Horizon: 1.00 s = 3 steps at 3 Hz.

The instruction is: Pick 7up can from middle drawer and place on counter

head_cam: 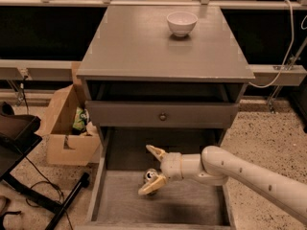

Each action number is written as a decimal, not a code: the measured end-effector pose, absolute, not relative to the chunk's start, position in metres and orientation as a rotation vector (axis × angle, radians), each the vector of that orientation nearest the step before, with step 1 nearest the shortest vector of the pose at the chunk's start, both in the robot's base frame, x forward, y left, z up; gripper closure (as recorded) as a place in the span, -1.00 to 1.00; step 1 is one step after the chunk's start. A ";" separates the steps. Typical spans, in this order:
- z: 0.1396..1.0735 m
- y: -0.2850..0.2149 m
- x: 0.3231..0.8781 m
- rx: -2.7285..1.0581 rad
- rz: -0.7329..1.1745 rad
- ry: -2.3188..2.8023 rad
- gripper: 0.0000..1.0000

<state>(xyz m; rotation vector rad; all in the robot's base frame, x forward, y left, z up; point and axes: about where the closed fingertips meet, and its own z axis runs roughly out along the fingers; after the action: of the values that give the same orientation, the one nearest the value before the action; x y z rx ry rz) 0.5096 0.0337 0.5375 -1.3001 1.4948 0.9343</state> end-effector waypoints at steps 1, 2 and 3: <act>0.507 0.045 0.517 -1.356 0.913 1.537 -1.00; 0.475 0.055 0.517 -1.340 0.935 1.582 -1.00; 0.454 0.056 0.518 -1.321 0.955 1.623 -0.74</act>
Offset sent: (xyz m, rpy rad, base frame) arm 0.0076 0.0294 -0.1048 -0.0765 0.1174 -0.0173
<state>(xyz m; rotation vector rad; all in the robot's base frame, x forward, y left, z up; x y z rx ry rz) 0.5176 0.0562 0.4542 -1.3209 1.6235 0.9555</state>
